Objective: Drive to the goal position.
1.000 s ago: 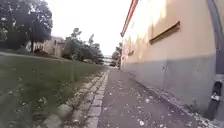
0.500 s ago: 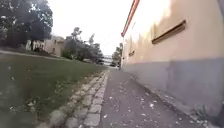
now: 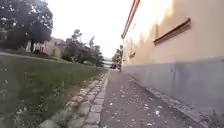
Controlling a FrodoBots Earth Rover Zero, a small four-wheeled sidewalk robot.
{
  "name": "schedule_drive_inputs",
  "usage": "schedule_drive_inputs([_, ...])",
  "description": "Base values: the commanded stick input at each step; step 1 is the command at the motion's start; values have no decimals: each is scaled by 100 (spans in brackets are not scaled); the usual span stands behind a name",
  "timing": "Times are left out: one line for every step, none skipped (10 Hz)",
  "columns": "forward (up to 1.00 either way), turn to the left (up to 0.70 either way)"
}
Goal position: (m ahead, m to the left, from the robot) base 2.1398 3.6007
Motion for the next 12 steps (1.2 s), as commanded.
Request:
schedule_drive_inputs([44, 2])
schedule_drive_inputs([44, 2])
schedule_drive_inputs([44, 2])
schedule_drive_inputs([44, 2])
schedule_drive_inputs([44, 2])
schedule_drive_inputs([44, 2])
schedule_drive_inputs([44, 2])
schedule_drive_inputs([44, 2])
schedule_drive_inputs([44, 2])
schedule_drive_inputs([44, 2])
schedule_drive_inputs([44, 2])
schedule_drive_inputs([44, 2])
